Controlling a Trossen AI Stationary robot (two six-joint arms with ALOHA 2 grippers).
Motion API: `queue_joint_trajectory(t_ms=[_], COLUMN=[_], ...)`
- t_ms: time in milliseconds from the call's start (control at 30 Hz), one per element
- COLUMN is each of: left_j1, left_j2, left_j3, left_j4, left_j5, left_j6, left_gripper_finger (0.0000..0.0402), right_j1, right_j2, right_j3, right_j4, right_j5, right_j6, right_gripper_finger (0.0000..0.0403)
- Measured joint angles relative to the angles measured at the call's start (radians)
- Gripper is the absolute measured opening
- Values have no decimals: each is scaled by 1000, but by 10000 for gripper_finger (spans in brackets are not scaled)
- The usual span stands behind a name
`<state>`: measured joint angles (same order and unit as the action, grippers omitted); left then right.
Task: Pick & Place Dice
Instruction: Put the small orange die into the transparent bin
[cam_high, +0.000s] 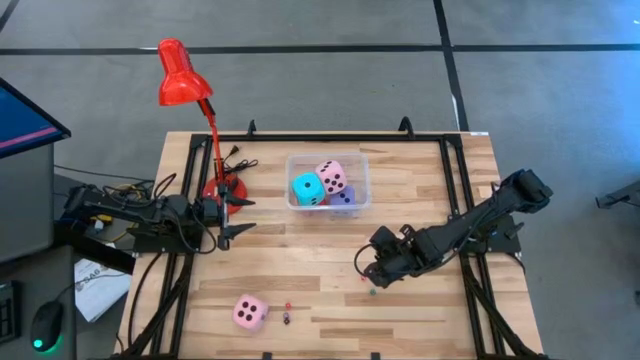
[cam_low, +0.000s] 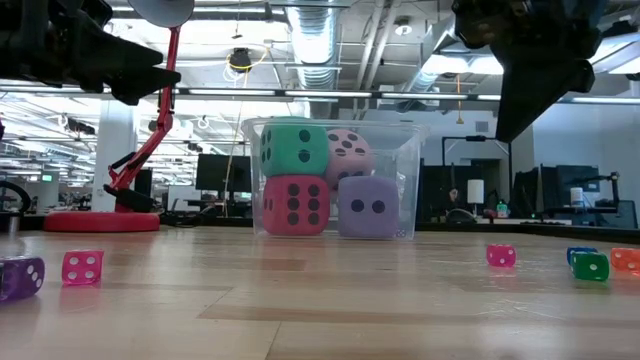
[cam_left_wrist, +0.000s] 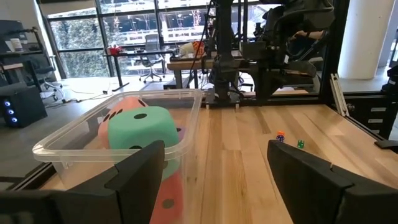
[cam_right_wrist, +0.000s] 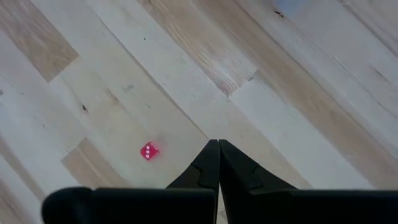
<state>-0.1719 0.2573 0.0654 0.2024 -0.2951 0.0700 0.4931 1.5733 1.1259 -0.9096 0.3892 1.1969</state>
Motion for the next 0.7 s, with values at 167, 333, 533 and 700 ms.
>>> queue_joint_trajectory(t_ms=[167, 333, 533, 700], left_j1=[0, 0, 0, 0], left_j2=[0, 0, 0, 0], left_j3=[0, 0, 0, 0], left_j4=[0, 0, 0, 0], left_j5=[0, 3, 3, 2], left_j6=[0, 0, 0, 0], left_gripper_finger=[274, 274, 274, 274], right_j1=[26, 71, 107, 126], right_j2=[38, 85, 118, 116], right_j3=[0, 0, 0, 0], right_j4=[19, 27, 26, 28], right_j5=[1, -59, -158, -187], right_j6=[51, 75, 187, 251], right_gripper_finger=[0, 0, 0, 0])
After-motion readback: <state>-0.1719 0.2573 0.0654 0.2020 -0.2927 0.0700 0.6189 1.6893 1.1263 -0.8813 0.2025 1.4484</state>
